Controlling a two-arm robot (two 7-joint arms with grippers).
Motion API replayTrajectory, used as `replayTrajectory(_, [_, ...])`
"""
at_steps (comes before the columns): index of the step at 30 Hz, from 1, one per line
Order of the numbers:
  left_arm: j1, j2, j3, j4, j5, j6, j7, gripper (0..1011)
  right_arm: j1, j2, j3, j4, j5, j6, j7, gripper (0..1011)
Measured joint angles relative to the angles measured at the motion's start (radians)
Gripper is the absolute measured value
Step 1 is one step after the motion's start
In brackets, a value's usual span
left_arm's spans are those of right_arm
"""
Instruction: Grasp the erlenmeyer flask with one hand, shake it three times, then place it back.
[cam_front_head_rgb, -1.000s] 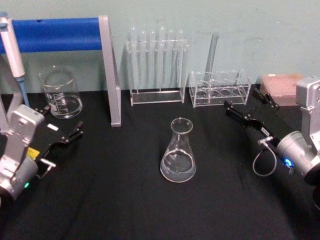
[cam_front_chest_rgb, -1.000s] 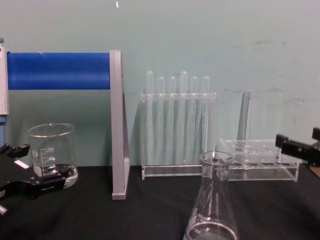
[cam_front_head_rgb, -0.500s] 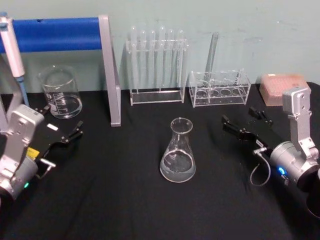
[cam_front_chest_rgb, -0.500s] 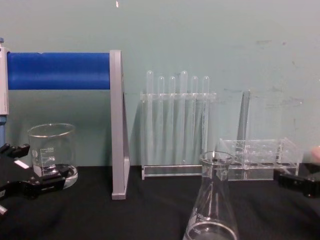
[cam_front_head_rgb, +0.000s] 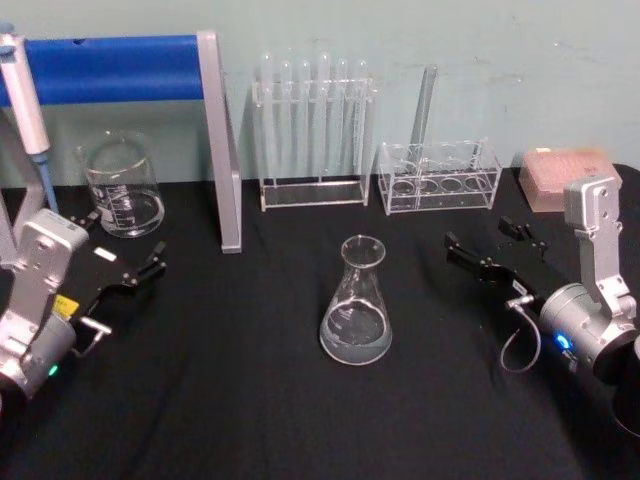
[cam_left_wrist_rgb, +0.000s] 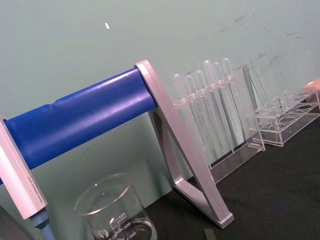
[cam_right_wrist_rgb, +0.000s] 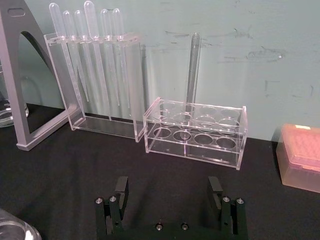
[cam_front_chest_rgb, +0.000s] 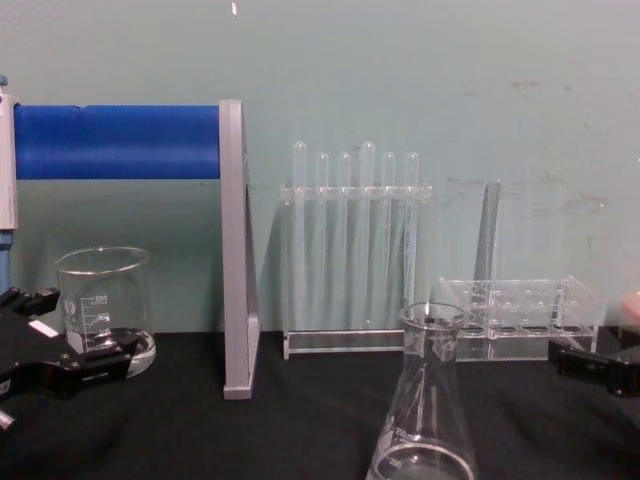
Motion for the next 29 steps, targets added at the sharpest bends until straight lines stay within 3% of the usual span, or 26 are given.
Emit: replayTrajectory(29, [0.000, 0.000, 0.000, 0.000, 0.000, 0.000, 0.000, 1001, 0.000, 0.003, -0.003, -0.002, 0.002, -0.005, 0.001, 1003])
